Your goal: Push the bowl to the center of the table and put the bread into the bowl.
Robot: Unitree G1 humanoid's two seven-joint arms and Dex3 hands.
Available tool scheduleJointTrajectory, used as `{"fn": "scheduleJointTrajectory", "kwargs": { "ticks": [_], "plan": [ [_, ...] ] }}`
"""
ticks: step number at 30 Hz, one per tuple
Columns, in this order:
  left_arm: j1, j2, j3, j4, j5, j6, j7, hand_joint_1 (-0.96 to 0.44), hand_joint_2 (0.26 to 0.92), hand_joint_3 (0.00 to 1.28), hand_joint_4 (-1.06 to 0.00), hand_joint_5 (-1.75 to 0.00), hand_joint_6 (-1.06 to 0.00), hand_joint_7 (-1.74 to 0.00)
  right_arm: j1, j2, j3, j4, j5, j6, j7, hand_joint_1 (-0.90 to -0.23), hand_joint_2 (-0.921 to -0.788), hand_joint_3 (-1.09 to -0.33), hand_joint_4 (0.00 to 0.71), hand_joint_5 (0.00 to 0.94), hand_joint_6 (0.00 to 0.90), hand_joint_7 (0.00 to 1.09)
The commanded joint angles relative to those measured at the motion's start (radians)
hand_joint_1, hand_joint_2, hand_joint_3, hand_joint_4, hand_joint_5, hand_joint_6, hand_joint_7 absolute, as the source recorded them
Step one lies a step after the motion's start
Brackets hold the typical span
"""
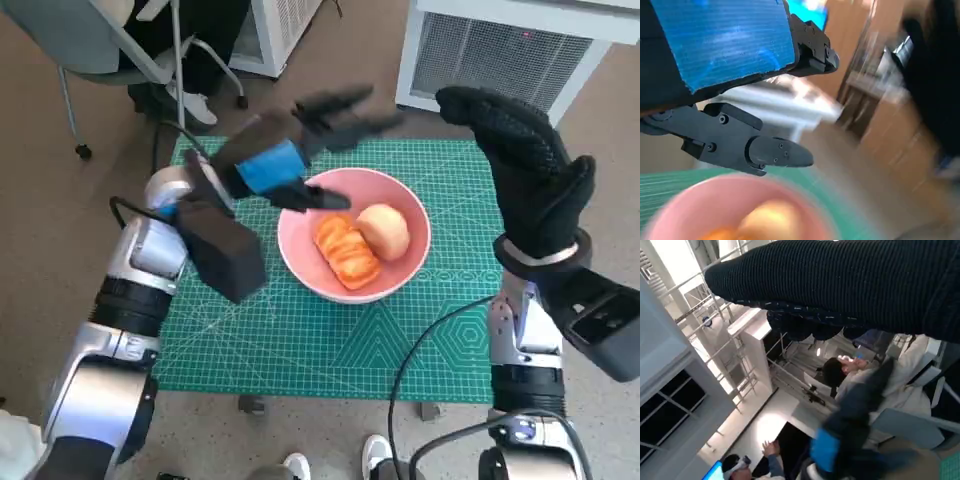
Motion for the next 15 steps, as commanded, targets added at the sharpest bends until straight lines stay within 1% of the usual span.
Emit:
{"fn": "scheduleJointTrajectory", "kwargs": {
  "ticks": [1,3,5,7,9,10,11,15],
  "plan": [
    [0.045,-0.042,0.074,-0.056,-0.102,0.021,0.037,-0.64,0.921,0.35,-0.13,-0.01,-0.28,0.00,-0.021,-0.010,-0.008,0.004,-0.021,0.008,-0.030,-0.578,-0.921,-0.812,-0.001,0.484,-0.001,0.68],
    [0.062,-0.060,0.101,-0.077,-0.145,0.026,0.044,-0.65,0.921,0.38,-0.14,-0.01,-0.28,0.00,-0.030,-0.012,-0.010,0.005,-0.022,0.011,-0.041,-0.580,-0.921,-0.805,0.002,0.485,-0.001,0.68],
    [0.080,-0.077,0.126,-0.097,-0.191,0.029,0.044,-0.68,0.921,0.41,-0.15,-0.01,-0.29,-0.01,-0.040,-0.012,-0.012,0.006,-0.025,0.012,-0.055,-0.585,-0.921,-0.793,0.021,0.458,-0.001,0.68],
    [0.098,-0.092,0.148,-0.114,-0.232,0.026,0.042,-0.69,0.921,0.42,-0.16,-0.01,-0.30,-0.01,-0.051,-0.010,-0.012,0.009,-0.032,0.009,-0.070,-0.589,-0.921,-0.780,0.045,0.421,-0.001,0.69],
    [0.120,-0.111,0.170,-0.138,-0.282,0.023,0.037,-0.69,0.921,0.43,-0.17,-0.02,-0.30,-0.02,-0.064,-0.002,-0.011,0.010,-0.045,0.001,-0.091,-0.593,-0.921,-0.765,0.091,0.346,-0.001,0.69],
    [0.131,-0.120,0.181,-0.150,-0.309,0.023,0.031,-0.68,0.921,0.43,-0.17,-0.02,-0.30,-0.02,-0.072,0.001,-0.011,0.012,-0.052,-0.002,-0.100,-0.594,-0.921,-0.762,0.100,0.331,-0.001,0.69],
    [0.138,-0.125,0.187,-0.158,-0.326,0.025,0.026,-0.67,0.921,0.43,-0.17,-0.02,-0.31,-0.02,-0.076,0.003,-0.010,0.013,-0.056,-0.004,-0.106,-0.595,-0.921,-0.757,0.123,0.292,-0.001,0.69],
    [0.164,-0.143,0.217,-0.181,-0.395,0.038,0.010,-0.66,0.921,0.42,-0.19,-0.02,-0.31,-0.02,-0.108,0.008,-0.010,0.038,-0.060,-0.011,-0.121,-0.594,-0.921,-0.749,0.156,0.237,-0.001,0.69]
  ]
}}
